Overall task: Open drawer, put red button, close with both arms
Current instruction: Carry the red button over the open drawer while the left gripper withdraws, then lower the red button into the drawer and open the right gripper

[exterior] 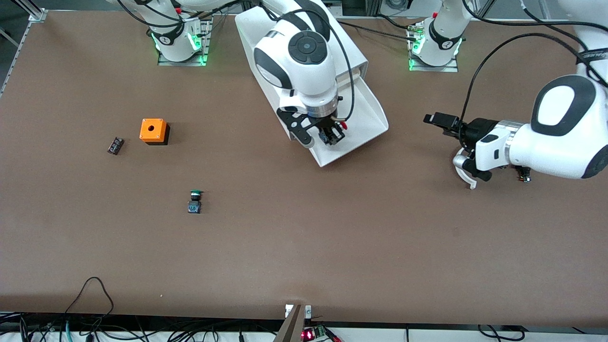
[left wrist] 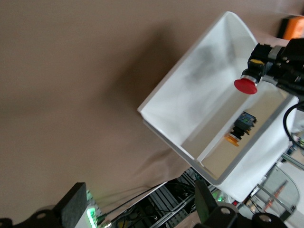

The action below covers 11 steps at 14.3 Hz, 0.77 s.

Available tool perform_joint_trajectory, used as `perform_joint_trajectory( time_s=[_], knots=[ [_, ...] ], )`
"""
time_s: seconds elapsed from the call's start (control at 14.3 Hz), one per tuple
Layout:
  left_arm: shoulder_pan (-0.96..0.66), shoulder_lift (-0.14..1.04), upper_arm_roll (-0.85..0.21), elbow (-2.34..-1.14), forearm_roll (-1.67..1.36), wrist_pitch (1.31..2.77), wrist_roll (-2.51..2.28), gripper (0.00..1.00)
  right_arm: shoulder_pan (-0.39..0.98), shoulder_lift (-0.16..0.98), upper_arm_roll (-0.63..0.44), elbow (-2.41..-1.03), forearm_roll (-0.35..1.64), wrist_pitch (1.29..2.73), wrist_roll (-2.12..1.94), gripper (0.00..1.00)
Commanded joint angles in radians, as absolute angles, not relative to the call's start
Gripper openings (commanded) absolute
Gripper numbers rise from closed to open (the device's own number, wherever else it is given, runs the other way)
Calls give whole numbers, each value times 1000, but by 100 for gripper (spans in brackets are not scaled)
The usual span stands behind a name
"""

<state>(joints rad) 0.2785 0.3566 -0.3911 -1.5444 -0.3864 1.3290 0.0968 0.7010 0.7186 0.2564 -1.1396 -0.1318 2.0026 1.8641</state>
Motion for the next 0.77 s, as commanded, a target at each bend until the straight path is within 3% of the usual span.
perform_joint_trajectory(
  time_s=[0.0, 0.28, 0.49, 0.56, 0.7],
  knots=[
    [223, 368, -397, -1419, -238, 1267, -78, 100, 764, 785, 236, -1097, -189, 2055, 1988, 0],
    [146, 367, -399, -1352, -5, 1270, -138, 100, 801, 833, 236, -1098, -233, 2118, 2092, 0],
    [135, 385, -385, -1293, 55, 1279, -130, 100, 807, 844, 236, -1100, -233, 2128, 2100, 58],
    [138, 388, -382, -1281, 57, 1298, -130, 100, 807, 842, 236, -1100, -233, 2128, 2100, 96],
    [138, 400, -379, -1259, 57, 1327, -133, 100, 804, 836, 229, -1097, -233, 2128, 2095, 100]
  ],
)
